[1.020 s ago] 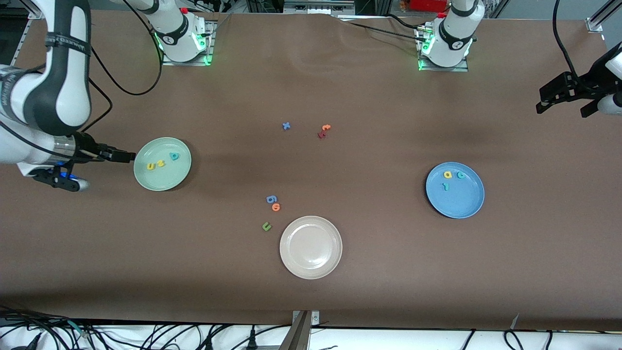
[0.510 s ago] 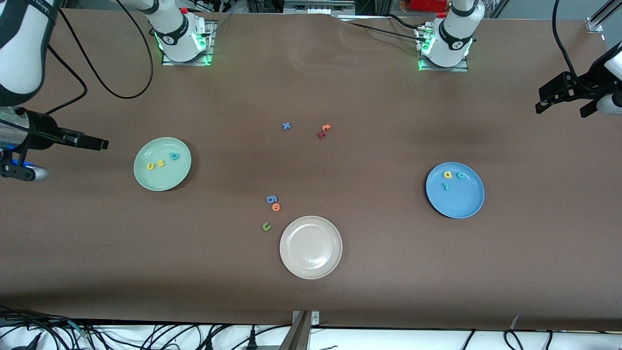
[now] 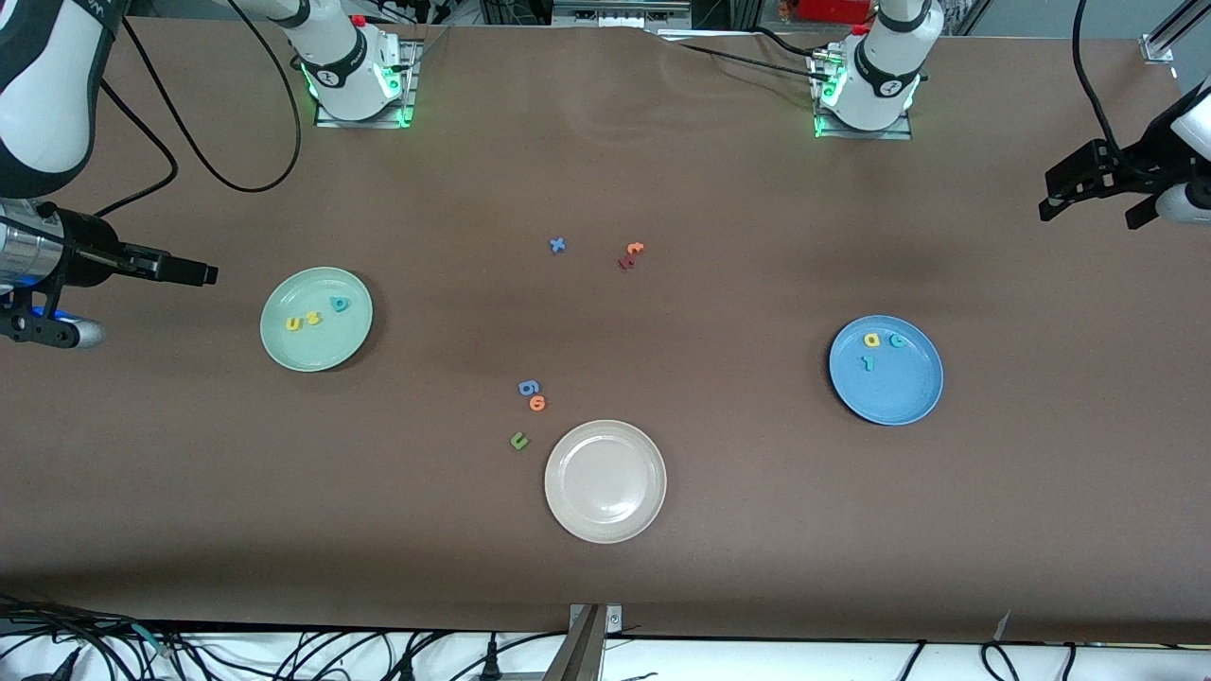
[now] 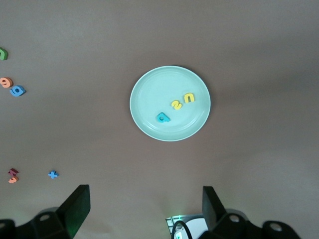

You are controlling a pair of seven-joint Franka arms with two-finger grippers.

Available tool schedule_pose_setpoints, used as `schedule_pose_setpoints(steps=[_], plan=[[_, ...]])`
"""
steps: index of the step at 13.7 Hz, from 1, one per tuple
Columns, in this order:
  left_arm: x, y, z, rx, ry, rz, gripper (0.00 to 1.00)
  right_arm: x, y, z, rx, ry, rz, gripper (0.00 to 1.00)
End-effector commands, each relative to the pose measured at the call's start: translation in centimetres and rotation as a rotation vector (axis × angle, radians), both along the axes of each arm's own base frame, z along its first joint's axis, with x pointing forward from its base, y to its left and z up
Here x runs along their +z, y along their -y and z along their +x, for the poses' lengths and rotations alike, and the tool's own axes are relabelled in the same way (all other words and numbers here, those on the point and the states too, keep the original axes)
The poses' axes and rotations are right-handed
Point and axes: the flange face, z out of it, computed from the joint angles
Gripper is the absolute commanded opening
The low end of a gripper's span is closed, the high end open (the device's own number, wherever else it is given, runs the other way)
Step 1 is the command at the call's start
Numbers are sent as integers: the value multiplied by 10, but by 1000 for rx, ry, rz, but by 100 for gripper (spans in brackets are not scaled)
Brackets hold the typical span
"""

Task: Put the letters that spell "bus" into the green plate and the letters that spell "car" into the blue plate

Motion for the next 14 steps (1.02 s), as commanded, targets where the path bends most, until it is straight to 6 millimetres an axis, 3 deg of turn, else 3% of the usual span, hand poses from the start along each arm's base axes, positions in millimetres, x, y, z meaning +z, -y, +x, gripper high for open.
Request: schedule_pose_setpoints(steps=[1, 6, 9, 14], plan=[[0, 1, -3, -27, -7, 24, 100, 5, 0, 0, 8, -16, -12, 99], [0, 1, -3, -27, -6, 24, 100, 9, 7, 14, 93, -41, -21, 99], [0, 1, -3, -27, -6, 24, 100, 33, 14, 5, 151, 1, -39, 99], [0, 0, -3, -27, -6, 24, 100, 28, 21, -25, 170, 76, -56, 99]])
